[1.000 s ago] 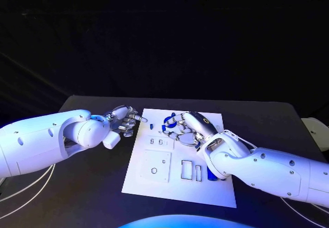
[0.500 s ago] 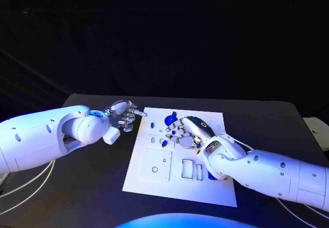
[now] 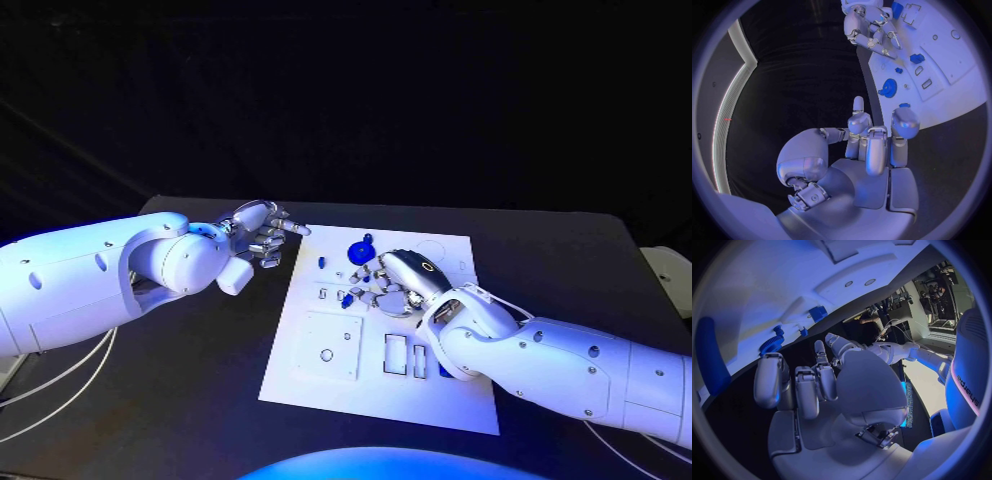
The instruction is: Assemble the parts on the task board
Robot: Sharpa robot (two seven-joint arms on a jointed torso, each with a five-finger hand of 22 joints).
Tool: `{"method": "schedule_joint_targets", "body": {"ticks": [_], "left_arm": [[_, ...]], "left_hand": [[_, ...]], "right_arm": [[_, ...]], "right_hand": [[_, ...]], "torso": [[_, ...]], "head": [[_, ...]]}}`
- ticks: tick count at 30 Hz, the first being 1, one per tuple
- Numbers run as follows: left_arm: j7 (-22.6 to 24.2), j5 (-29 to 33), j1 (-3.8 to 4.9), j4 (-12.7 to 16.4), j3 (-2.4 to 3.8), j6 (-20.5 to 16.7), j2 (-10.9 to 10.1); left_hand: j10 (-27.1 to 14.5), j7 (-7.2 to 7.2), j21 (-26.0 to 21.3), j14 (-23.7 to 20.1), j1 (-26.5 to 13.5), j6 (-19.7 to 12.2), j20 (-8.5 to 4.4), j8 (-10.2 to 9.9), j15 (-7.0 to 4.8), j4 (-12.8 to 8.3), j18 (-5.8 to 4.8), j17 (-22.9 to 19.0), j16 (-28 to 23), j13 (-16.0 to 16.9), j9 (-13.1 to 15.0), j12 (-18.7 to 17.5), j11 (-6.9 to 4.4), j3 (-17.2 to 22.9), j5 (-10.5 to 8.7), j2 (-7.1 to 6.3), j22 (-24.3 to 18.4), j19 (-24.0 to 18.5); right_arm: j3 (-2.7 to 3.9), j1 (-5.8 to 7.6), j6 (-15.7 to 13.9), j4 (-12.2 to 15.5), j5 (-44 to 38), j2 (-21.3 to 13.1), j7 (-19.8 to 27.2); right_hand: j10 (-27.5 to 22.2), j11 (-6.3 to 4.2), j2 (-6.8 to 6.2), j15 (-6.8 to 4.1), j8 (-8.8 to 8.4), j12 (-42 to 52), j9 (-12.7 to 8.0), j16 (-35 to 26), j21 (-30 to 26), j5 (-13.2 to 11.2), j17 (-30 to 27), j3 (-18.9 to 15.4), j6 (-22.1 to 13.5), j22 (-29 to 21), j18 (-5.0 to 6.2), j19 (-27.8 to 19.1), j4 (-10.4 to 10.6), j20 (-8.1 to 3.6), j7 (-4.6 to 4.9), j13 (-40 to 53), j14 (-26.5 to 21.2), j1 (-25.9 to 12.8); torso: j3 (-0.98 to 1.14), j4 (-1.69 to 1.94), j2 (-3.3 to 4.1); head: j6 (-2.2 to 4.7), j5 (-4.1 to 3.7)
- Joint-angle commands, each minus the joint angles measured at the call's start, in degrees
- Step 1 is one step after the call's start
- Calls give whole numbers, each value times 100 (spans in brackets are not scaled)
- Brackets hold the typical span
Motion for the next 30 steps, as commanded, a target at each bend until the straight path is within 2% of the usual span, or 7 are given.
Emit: {"method": "schedule_joint_targets", "body": {"ticks": [1,10,15,19,25,28,30], "left_arm": [[103,-21,13,7,5,-1,12],[124,-2,14,1,4,-2,42],[178,13,13,13,2,-62,52],[242,16,12,29,1,-115,57],[395,18,10,73,-5,-182,73],[476,5,10,90,-8,-221,84],[529,3,9,98,-10,-253,89]], "left_hand": [[-37,4,-38,489,34,-54,-3,-33,-1,-19,-27,1087,-40,-10,8,-28,2,25,-8,8,-13,-56],[-86,17,-80,473,51,-87,2,-44,8,-49,-11,1032,-67,-81,31,-97,13,42,-9,-6,-97,-106],[-274,78,-226,424,98,-242,33,-115,50,-113,34,870,-150,-341,63,-347,66,79,-11,-42,-363,-269],[-538,134,-397,365,159,-363,75,-166,96,-206,86,694,-244,-740,82,-702,117,98,-13,-87,-663,-451],[-1214,258,-950,56,325,-629,175,-207,207,-412,241,-90,-677,-1561,130,-1417,235,86,-17,-211,-1587,-1044],[-1388,325,-1248,-112,409,-794,229,-196,263,-486,314,-443,-886,-1602,152,-1463,297,43,-20,-289,-2037,-1338],[-1454,351,-1357,-189,459,-861,254,-167,286,-519,337,-601,-978,-1615,165,-1461,322,20,-21,-315,-2183,-1430]], "right_arm": [[2,-6,113,114,-202,-50,-81],[16,48,215,435,-326,-221,-207],[31,130,465,629,-369,-328,-317],[39,239,751,744,-398,-404,-383],[48,560,1471,856,-491,-508,-394],[49,743,1875,834,-592,-512,-387],[49,854,2106,782,-681,-484,-381]], "right_hand": [[0,-19,-6,7,10,-14,-3,21,-1,-33,1508,-36,24,660,-56,30,-5,-19,4,420,598,-60],[-5,-20,-14,6,11,-20,-2,21,-17,-44,1508,-49,23,654,-53,23,-5,-19,3,414,598,-63],[-57,-17,-23,8,-2,-72,-6,-21,-134,-72,1432,-70,-5,602,-29,-37,-14,-19,9,356,577,-48],[-206,25,-15,37,-71,-220,-34,-125,-393,-107,1248,-86,-135,489,19,-174,-37,-3,62,203,521,6],[-1021,94,-20,103,-182,-1073,-81,-500,-1319,-102,644,-21,-339,82,190,-683,-181,60,138,-676,293,241],[-1676,96,-48,109,-198,-1853,-89,-742,-1795,-117,281,29,-385,-123,276,-949,-247,77,139,-1445,136,337],[-1817,95,-75,110,-202,-2109,-91,-836,-1998,-137,146,42,-407,-206,308,-1059,-279,81,134,-1697,73,373]], "torso": [[-1,-4,-4],[-5,-4,-6],[-8,-2,-11],[-13,-1,-13],[-23,-7,-21],[-38,-3,-35],[-46,-3,-41]], "head": [[-1,6],[15,-3],[26,-15],[36,-18],[57,-27],[57,-32],[54,-29]]}}
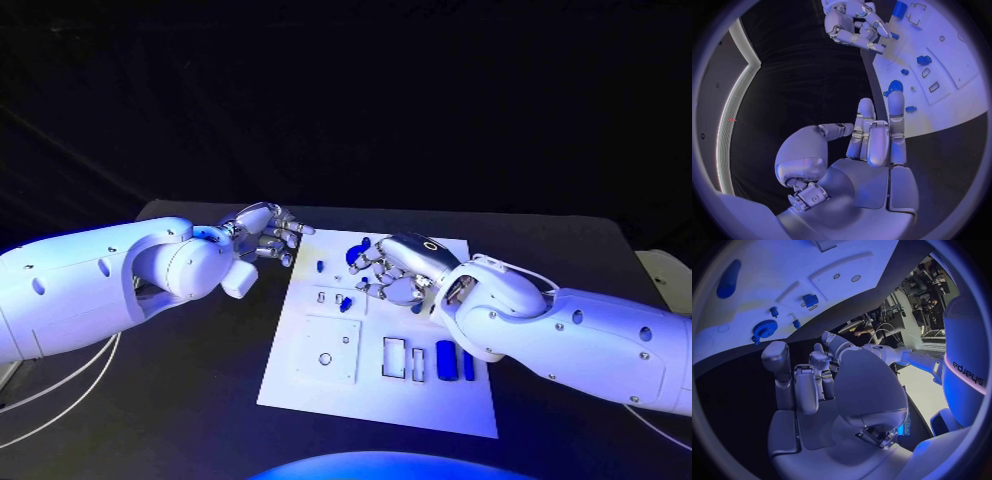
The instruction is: Assemble the parts on the task board
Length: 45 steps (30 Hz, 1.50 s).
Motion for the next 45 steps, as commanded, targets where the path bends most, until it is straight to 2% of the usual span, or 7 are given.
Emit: {"method": "schedule_joint_targets", "body": {"ticks": [1,6,12,17,23,34,45], "left_arm": [[293,-1,6,27,1,-118,17],[398,36,6,40,0,-199,20],[480,87,6,68,-1,-242,7],[503,104,6,83,-1,-256,5],[518,116,6,98,-1,-268,9],[510,128,6,96,-1,-276,13],[483,129,6,82,-1,-269,31]], "left_hand": [[-104,18,-114,-115,101,-99,33,63,10,-64,93,-202,-117,-18,20,-8,16,-14,-24,-25,-129,-80],[-143,27,-150,-149,150,-141,47,106,24,-89,96,-272,-156,-28,36,9,24,-33,-22,-32,-151,-88],[-169,31,-176,-178,193,-168,55,146,30,-113,98,-335,-190,-37,51,24,28,-45,-22,-33,-167,-91],[-174,31,-182,-182,205,-173,57,157,31,-118,98,-344,-195,-40,55,29,29,-47,-21,-29,-171,-91],[-177,31,-188,-186,215,-175,58,169,31,-120,99,-353,-199,-42,60,33,29,-48,-21,-22,-175,-91],[-183,30,-197,-192,229,-178,60,190,32,-117,99,-367,-206,-46,67,41,29,-49,-20,-10,-181,-90],[-188,28,-205,-193,243,-183,61,210,31,-108,100,-371,-207,-50,75,48,28,-48,-19,8,-186,-89]], "right_arm": [[2,123,949,-74,-322,44,-39],[-3,318,1473,-364,-507,229,27],[-27,387,1961,-654,-624,453,65],[-53,397,2187,-838,-685,621,88],[-81,362,2250,-1047,-744,806,122],[-97,240,1841,-1221,-765,999,150],[-100,146,1899,-1263,-713,1057,188]], "right_hand": [[-173,-14,-34,40,-31,-275,-12,-115,-264,-58,75,2,-63,-107,103,-148,-49,9,-1,-273,27,85],[-404,-53,-108,14,-98,-551,-41,-286,-763,-149,-181,17,-201,-303,183,-437,-143,2,-53,-549,-123,181],[-351,-85,-138,0,-146,-450,-61,-344,-955,-241,-277,7,-289,-366,208,-553,-185,-5,-67,-469,-192,210],[-298,-99,-142,-8,-160,-340,-66,-362,-1027,-284,-311,-9,-313,-384,216,-596,-191,-8,-80,-373,-222,203],[-254,-103,-137,-12,-160,-259,-65,-354,-1039,-299,-305,-13,-312,-382,216,-603,-196,-10,-84,-299,-225,206],[-63,-109,-95,-21,-148,69,-59,-252,-911,-320,-190,-38,-282,-298,189,-504,-185,-22,-85,-18,-171,179],[-44,-115,-70,-24,-120,153,-47,-228,-906,-342,-180,-45,-225,-281,186,-483,-183,-26,-97,45,-164,174]], "torso": [[-21,2,-18],[-25,27,-17],[-25,20,-5],[-19,8,-9],[-15,18,-4],[-13,13,-4],[-15,4,-11]], "head": [[-3,0],[-10,9],[-25,28],[-41,39],[-61,35],[-94,59],[-130,77]]}}
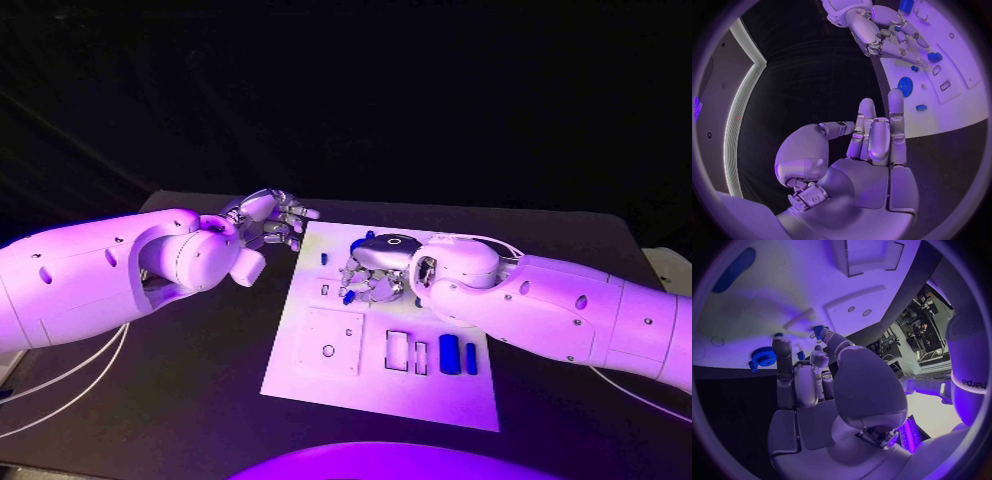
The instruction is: Assemble the parts on the task board
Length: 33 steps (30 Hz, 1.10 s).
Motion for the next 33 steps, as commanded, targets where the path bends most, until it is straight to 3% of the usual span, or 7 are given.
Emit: {"method": "schedule_joint_targets", "body": {"ticks": [1,33], "left_arm": [[54,35,7,6,3,-3,16],[-24,36,7,-12,3,44,29]], "left_hand": [[-45,-1,-22,-35,67,-55,23,37,0,-17,80,-12,-32,-9,8,27,-16,9,-18,0,-8,-30],[-48,-2,-28,-35,77,-62,23,51,0,-6,81,-14,-32,-13,14,34,-16,9,-18,12,-12,-28]], "right_arm": [[-3,-27,-8,-20,-49,15,63],[-3,-116,-24,-189,-111,151,45]], "right_hand": [[40,-7,54,-14,17,51,8,34,2,-27,9,-35,38,9,7,43,-2,-4,-10,20,30,28],[101,-35,157,-34,124,221,53,75,20,-97,21,-2,236,62,1,91,-16,-21,-47,152,38,66]], "torso": [[-3,-5,-7],[-4,0,-8]], "head": [[-14,7],[-63,27]]}}
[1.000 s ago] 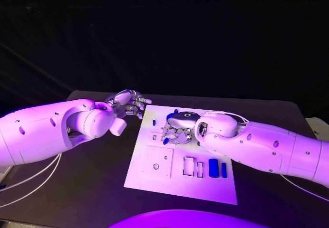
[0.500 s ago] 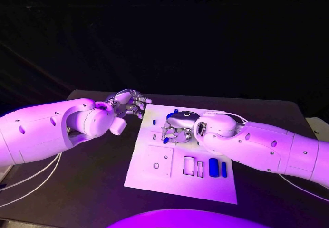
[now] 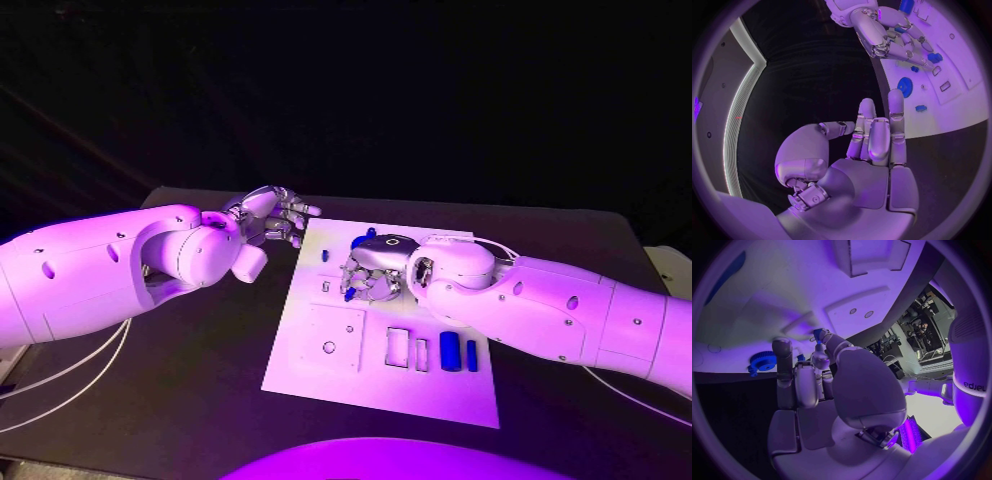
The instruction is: Assemble the parts on the task board
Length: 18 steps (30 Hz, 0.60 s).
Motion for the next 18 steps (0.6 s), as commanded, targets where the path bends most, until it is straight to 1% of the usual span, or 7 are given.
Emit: {"method": "schedule_joint_targets", "body": {"ticks": [1,14,18], "left_arm": [[5,25,7,2,4,42,14],[-8,25,7,-6,4,46,17],[-15,25,7,-5,4,49,18]], "left_hand": [[-27,-2,-28,-35,55,-21,23,32,0,-6,81,-8,-32,-8,6,34,4,9,-18,-10,-7,-28],[-28,-2,-32,-34,60,-27,24,41,0,3,81,-8,-31,-11,9,38,4,8,-18,-3,-9,-27],[-28,-2,-32,-34,60,-27,24,41,0,3,81,-8,-31,-11,9,38,4,8,-18,-3,-9,-27]], "right_arm": [[-1,-8,43,-7,-98,16,35],[-1,-30,77,-56,-117,41,41],[-1,-36,98,-65,-120,48,41]], "right_hand": [[39,-16,54,-13,41,37,10,31,19,-31,-7,0,73,10,1,30,-19,-1,-2,12,15,25],[28,-27,93,-22,122,65,44,35,0,-83,-23,1,199,27,2,32,-32,-9,-26,22,7,39],[35,-30,102,-24,142,78,52,35,-1,-94,-29,-1,228,33,1,34,-34,-10,-33,31,5,40]], "torso": [[4,0,-2],[3,-7,-2],[2,-3,0]], "head": [[-5,2],[-26,7],[-33,3]]}}
